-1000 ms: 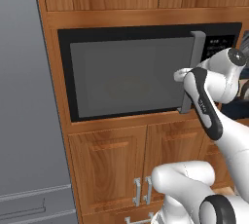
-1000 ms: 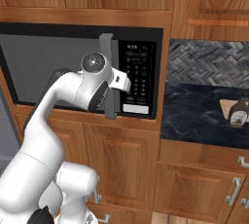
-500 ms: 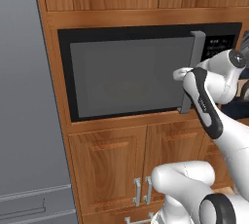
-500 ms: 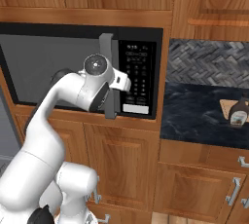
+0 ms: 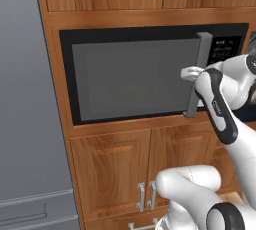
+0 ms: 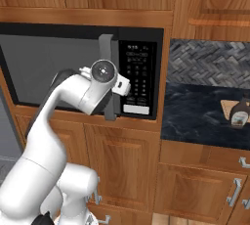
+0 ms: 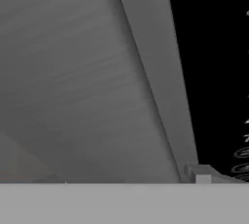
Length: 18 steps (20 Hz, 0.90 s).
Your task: Retrieve the reheated potato from the microwave, then place the potato, cheese, and condiment on the cutting board.
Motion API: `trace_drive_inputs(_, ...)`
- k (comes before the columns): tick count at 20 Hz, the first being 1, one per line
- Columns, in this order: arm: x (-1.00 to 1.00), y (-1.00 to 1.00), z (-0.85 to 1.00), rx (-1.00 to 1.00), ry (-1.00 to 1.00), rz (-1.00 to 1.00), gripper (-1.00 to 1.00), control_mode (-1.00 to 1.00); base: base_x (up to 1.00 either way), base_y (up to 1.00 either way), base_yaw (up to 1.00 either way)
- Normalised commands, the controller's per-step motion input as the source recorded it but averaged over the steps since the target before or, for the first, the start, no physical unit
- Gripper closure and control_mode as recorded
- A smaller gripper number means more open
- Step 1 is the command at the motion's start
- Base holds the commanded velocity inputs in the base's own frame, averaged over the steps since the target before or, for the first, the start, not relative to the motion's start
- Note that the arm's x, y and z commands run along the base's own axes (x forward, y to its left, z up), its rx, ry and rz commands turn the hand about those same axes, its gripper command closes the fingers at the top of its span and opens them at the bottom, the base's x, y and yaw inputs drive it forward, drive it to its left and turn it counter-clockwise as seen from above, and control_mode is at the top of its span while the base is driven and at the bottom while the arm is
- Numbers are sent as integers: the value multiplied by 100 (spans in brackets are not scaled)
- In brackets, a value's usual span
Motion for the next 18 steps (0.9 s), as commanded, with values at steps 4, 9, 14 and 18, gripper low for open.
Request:
trace_drive_inputs(4,-45,18,0,13,2,-6,100,-100,0,0,0)
trace_drive_inputs(9,-57,13,4,12,9,-7,100,-100,0,0,0)
trace_drive_inputs(14,-66,7,9,13,10,-4,100,-100,0,0,0)
trace_drive_inputs(18,-68,3,16,11,10,-2,100,-100,0,0,0)
